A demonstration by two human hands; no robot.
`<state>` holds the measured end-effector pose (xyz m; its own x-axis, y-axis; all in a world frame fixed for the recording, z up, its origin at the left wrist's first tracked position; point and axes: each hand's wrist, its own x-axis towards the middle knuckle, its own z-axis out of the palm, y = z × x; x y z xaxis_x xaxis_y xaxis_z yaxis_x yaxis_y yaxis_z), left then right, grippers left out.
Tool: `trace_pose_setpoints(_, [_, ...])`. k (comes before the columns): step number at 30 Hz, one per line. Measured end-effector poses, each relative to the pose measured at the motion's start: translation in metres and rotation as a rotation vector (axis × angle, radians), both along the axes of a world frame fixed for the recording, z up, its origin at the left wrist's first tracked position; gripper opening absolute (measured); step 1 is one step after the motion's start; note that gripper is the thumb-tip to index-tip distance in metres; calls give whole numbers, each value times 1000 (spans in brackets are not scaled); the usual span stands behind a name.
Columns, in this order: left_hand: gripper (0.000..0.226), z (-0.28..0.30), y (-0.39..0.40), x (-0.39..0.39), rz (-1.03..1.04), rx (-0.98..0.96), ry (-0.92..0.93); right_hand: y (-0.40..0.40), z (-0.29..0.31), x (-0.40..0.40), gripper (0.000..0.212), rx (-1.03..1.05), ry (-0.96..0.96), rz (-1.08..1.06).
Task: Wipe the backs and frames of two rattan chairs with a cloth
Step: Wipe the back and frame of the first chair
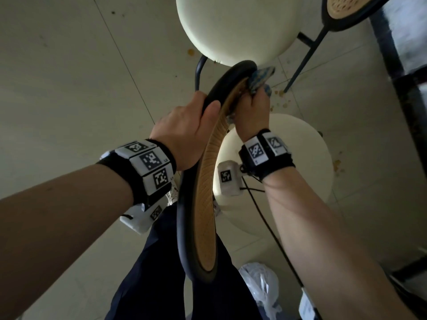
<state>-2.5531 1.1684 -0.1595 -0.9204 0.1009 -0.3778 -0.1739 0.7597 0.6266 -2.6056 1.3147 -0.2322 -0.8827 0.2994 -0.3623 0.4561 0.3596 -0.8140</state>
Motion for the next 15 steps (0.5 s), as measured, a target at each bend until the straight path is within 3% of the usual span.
trace_pose_setpoints(7, [39,-1,-1,0,-3,14,5,14,-43,-29,28,43,-269,-117])
trace_pose_setpoints(15, [39,-1,-1,0,-10,11,-5,27,-22,-5,18,-141,-42,-195])
